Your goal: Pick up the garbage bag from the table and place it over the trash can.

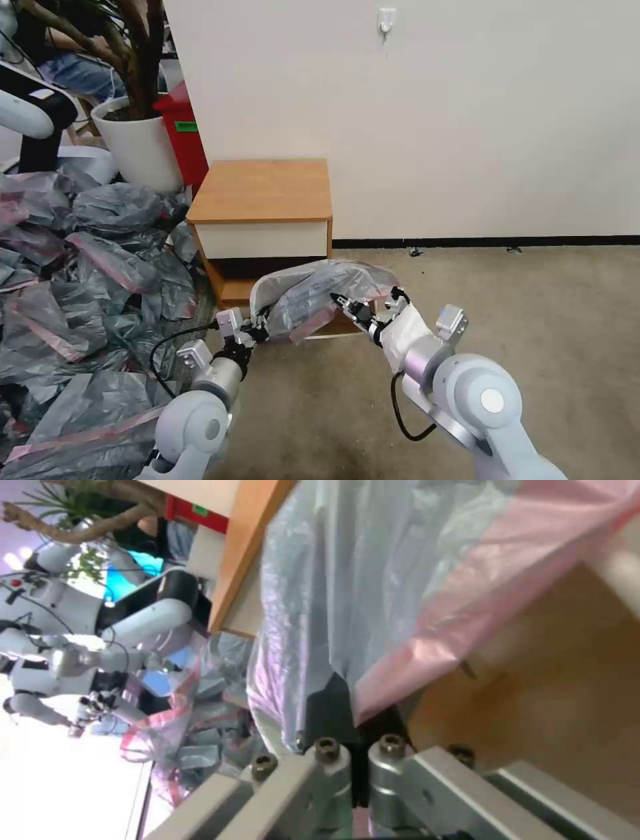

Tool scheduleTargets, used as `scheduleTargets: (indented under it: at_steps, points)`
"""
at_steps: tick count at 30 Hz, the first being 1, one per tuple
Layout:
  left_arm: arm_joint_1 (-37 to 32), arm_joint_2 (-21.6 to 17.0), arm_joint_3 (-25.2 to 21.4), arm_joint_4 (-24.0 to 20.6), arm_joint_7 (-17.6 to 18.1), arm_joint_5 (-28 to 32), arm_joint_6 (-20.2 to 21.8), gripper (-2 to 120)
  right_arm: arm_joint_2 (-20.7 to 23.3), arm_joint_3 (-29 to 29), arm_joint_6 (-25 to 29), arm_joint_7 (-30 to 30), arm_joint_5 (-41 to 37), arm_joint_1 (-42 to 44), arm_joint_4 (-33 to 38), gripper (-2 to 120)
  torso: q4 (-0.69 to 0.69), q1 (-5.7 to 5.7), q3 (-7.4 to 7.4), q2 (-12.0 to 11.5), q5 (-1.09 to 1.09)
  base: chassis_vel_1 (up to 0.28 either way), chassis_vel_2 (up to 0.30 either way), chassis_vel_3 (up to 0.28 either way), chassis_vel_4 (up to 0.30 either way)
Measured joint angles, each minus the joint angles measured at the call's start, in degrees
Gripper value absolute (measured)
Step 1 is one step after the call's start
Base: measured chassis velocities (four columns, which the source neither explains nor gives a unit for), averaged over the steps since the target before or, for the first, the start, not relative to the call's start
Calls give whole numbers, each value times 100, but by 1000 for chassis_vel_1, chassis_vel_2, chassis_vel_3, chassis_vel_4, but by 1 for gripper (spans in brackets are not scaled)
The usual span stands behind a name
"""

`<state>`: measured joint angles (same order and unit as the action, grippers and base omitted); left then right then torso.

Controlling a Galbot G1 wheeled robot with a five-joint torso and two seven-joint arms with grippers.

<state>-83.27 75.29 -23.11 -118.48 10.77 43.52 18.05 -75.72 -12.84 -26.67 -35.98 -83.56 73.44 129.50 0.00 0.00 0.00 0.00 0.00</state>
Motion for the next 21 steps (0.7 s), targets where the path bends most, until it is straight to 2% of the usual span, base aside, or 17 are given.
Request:
scheduleTargets:
  at_steps: [6,21]
  points:
    - [-7,7,-23,-3,18,28,0,3,15,42,132,209,169,58,-5,0,0,0,0,0,0,0,0,0,0]
    - [255,25,-81,121,454,383,-6,3,121,-88,220,376,248,316,104,0,0,0,0,0,0,0,0,0,0]
